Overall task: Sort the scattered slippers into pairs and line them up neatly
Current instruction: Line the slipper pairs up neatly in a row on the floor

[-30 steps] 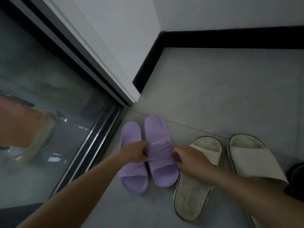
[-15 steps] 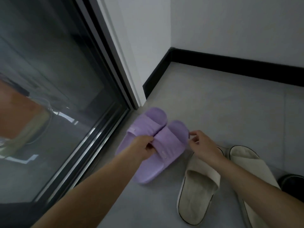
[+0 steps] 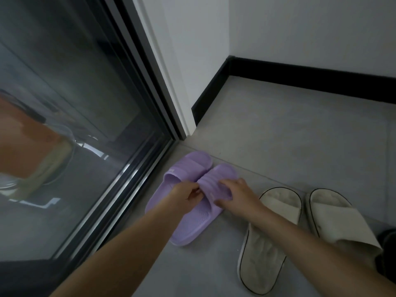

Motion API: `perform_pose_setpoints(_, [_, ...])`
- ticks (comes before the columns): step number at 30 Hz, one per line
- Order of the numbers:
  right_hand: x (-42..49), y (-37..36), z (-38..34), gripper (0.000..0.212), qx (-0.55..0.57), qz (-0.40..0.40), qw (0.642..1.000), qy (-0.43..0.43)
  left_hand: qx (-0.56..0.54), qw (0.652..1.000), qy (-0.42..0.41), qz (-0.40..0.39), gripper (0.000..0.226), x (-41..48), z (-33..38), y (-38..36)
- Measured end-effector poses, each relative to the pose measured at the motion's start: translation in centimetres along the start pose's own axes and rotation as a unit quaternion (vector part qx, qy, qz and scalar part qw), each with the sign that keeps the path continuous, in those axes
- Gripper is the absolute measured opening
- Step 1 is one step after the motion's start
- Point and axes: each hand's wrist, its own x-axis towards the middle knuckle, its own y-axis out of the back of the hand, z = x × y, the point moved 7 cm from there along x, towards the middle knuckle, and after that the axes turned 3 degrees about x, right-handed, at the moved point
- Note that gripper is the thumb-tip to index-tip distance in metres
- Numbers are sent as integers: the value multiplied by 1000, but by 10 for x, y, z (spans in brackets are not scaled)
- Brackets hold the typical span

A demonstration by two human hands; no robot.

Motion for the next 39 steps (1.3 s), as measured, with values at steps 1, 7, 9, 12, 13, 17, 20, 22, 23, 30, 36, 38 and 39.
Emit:
perform_pose_setpoints(1, [2, -4, -1, 78, -21, -4, 1000, 2, 24, 1000, -13, -8, 16, -1, 2, 3])
perform_pose_setpoints(7, [21, -15, -12, 81, -66, 8, 998, 24, 277, 949, -126, 79, 28, 8, 18, 35])
perform_pose_setpoints(9, [27, -14, -15, 81, -71, 4, 997, 41, 373, 906, -173, 100, 17, 10, 21, 40])
perform_pose_setpoints(12, [30, -15, -12, 84, -83, 9, 996, 40, 522, 811, -223, 142, 25, 12, 26, 42])
perform_pose_setpoints(13, [29, -16, -9, 86, -89, 14, 995, 32, 538, 801, -222, 140, 31, 16, 25, 42])
perform_pose_setpoints(17, [29, -27, -1, 95, -92, 6, 995, 28, 556, 790, -230, 121, 30, 25, 19, 39])
perform_pose_setpoints(20, [29, -31, -1, 95, -63, 5, 997, 35, 547, 789, -254, 118, 21, 29, 19, 42])
perform_pose_setpoints(22, [28, -34, -3, 94, -45, 5, 998, 39, 522, 808, -253, 108, 22, 34, 20, 47])
perform_pose_setpoints(23, [27, -36, -5, 93, -39, 5, 998, 41, 507, 819, -249, 97, 23, 37, 20, 50])
perform_pose_setpoints(30, [27, -35, -9, 93, -41, 23, 998, 39, 597, 743, -272, 133, 52, 43, 33, 60])
perform_pose_setpoints(36, [31, -37, -10, 94, -51, 17, 998, 42, 610, 734, -272, 122, 53, 50, 35, 60])
perform_pose_setpoints(38, [31, -38, -11, 93, -55, 15, 997, 42, 610, 734, -274, 118, 57, 52, 35, 59])
perform_pose_setpoints(39, [30, -39, -11, 93, -58, 13, 997, 43, 609, 734, -274, 121, 58, 52, 35, 59])
